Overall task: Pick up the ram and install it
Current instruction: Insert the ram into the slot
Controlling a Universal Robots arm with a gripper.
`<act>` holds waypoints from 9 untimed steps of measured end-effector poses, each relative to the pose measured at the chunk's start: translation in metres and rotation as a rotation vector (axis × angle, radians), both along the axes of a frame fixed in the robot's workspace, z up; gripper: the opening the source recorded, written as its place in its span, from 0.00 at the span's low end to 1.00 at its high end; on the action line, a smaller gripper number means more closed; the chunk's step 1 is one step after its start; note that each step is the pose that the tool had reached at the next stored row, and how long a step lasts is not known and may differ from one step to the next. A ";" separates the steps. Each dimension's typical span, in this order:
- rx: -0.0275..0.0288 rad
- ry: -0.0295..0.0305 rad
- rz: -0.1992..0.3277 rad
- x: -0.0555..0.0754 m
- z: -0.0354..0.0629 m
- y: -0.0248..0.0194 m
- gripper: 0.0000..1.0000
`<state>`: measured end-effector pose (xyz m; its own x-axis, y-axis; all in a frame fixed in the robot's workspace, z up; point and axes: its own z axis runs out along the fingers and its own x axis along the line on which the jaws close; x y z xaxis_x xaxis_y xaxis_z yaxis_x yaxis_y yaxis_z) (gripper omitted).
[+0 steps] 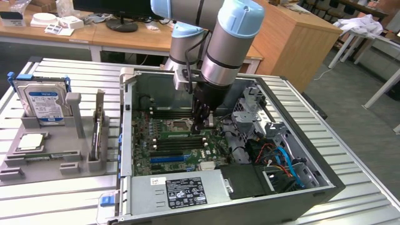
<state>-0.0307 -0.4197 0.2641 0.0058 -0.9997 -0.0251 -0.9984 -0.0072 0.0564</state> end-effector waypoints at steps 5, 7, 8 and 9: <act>0.0000 0.0000 0.000 0.000 -0.0028 0.0000 0.12; 0.0000 0.0000 0.000 0.000 -0.0038 0.0000 0.12; -0.0003 0.0001 0.000 0.000 -0.0039 -0.0001 0.12; -0.0003 0.0002 0.000 0.000 -0.0040 0.0000 0.12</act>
